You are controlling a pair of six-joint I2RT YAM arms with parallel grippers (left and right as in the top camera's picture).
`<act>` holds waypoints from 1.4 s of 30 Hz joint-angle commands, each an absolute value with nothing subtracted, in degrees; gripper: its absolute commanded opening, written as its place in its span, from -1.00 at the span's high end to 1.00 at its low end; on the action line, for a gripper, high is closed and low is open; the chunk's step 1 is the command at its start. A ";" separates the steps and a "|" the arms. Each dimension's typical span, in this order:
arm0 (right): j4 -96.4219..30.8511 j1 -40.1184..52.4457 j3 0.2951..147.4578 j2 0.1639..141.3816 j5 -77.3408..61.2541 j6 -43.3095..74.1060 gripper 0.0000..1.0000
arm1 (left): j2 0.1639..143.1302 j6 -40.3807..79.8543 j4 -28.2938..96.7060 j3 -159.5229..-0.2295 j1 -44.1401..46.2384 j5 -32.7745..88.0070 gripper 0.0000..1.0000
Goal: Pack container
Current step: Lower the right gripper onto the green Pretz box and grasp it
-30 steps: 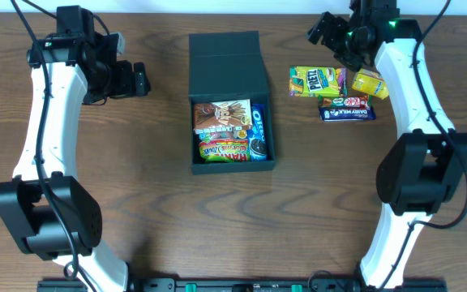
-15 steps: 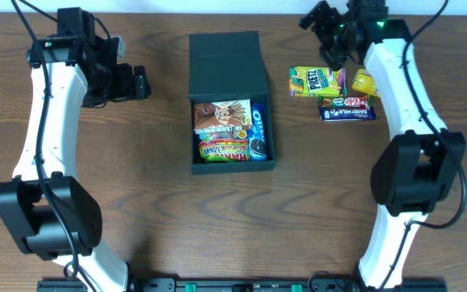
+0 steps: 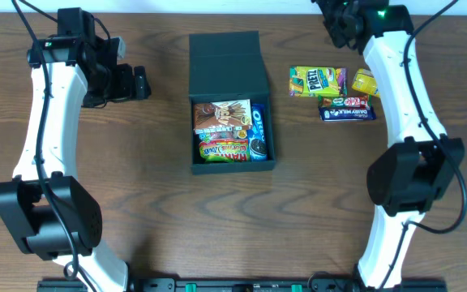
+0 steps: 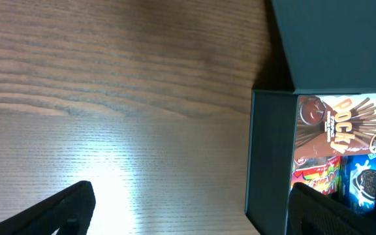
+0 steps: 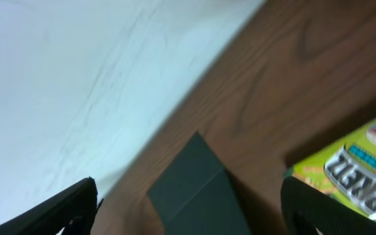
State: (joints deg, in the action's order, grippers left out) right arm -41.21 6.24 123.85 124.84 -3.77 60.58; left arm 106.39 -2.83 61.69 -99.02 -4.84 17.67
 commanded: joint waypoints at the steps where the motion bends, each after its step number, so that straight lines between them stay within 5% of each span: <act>1: -41.52 6.48 125.78 130.26 -0.45 57.69 -0.75 | 105.65 -2.59 61.91 -99.09 -5.23 17.85 -0.91; 42: -53.63 1.17 131.17 145.49 -1.96 46.30 -0.72 | 105.65 -2.57 62.81 -99.09 -5.23 17.85 -0.91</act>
